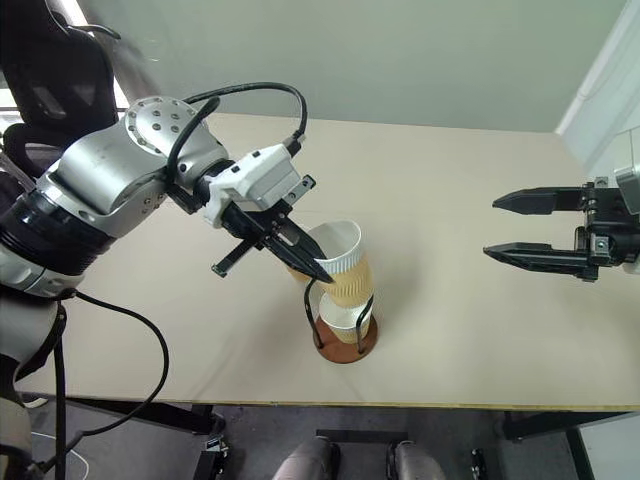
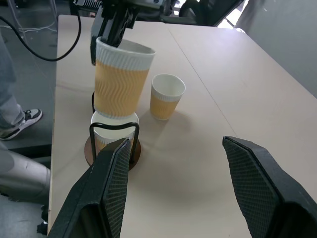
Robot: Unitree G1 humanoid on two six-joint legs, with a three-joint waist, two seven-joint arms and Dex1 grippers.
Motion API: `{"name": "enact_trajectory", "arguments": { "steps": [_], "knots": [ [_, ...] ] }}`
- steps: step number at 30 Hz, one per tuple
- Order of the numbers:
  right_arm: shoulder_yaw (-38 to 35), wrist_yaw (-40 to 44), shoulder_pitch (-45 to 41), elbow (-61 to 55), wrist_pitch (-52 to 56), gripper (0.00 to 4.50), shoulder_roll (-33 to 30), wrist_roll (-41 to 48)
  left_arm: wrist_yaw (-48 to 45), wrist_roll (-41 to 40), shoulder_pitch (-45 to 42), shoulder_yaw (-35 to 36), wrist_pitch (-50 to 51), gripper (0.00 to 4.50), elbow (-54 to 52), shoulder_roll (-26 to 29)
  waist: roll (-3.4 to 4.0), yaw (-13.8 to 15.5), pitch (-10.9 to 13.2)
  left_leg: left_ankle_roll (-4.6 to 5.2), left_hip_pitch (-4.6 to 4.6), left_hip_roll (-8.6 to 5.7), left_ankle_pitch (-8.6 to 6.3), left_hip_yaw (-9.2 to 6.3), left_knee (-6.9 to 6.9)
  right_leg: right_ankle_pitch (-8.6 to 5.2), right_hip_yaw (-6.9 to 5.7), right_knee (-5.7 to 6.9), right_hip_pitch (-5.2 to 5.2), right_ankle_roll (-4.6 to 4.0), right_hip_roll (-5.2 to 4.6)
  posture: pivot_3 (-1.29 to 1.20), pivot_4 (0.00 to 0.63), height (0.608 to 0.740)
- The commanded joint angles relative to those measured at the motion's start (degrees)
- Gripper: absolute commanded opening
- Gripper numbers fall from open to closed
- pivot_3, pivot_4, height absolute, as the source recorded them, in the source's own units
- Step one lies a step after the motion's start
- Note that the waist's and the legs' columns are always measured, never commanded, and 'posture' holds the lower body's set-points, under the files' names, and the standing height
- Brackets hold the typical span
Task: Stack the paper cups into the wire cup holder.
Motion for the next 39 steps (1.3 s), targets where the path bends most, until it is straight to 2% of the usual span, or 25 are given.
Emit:
{"name": "enact_trajectory", "arguments": {
  "steps": [1, 5, 23, 31, 39],
  "knots": [
    [-4.47, -0.1, 0.18, -2.06, 0.91, 3.02, -1.55, 2.47, -2.26, -0.62, -1.84, -1.05, -2.45, 0.07, -0.58, 0.96, 0.02, 0.02, 0.01, 0.01, 0.02, 0.0, -0.01, 0.0, 0.0, 0.0, 0.0, 0.0, 0.02, 0.0, 0.0, 0.0, 0.15, 0.74],
    [-7.69, -0.01, 1.24, -3.15, 2.95, 3.02, -1.57, 5.66, -2.26, -0.1, -2.56, -2.99, -4.07, 0.07, 0.87, 0.81, 0.02, 0.04, 0.01, -0.01, 0.05, 0.0, 0.01, 0.0, 0.0, -0.01, -0.01, 0.02, 0.03, 0.01, 0.0, 0.0, 0.15, 0.74],
    [-12.82, -2.74, 6.2, -6.18, 5.08, 3.02, -1.95, 6.55, -2.26, 1.01, -5.47, -10.23, -10.51, 0.07, 5.01, -0.76, 0.04, 0.12, 0.02, 0.02, 0.05, -0.04, 0.0, 0.01, 0.03, -0.09, 0.02, 0.01, 0.09, 0.13, 0.0, 0.0, 0.15, 0.74],
    [-14.55, -3.59, 7.76, -7.48, 6.29, 3.02, -2.47, 7.16, -2.26, 1.5, -4.58, -10.66, -11.57, 0.07, 6.63, -2.9, 0.04, 0.17, 0.02, 0.03, 0.05, -0.06, -0.01, 0.01, 0.05, -0.11, 0.03, 0.0, 0.12, 0.17, -0.01, 0.0, 0.15, 0.74],
    [-15.23, -3.97, 8.83, -7.95, 6.29, 3.02, -2.69, 7.07, -2.26, 0.92, -4.56, -11.87, -11.46, 0.07, 5.94, -2.41, 0.05, 0.18, 0.02, 0.04, 0.04, -0.07, -0.01, 0.01, 0.06, -0.13, 0.04, 0.0, 0.13, 0.2, -0.01, 0.0, 0.15, 0.74]
  ]
}}
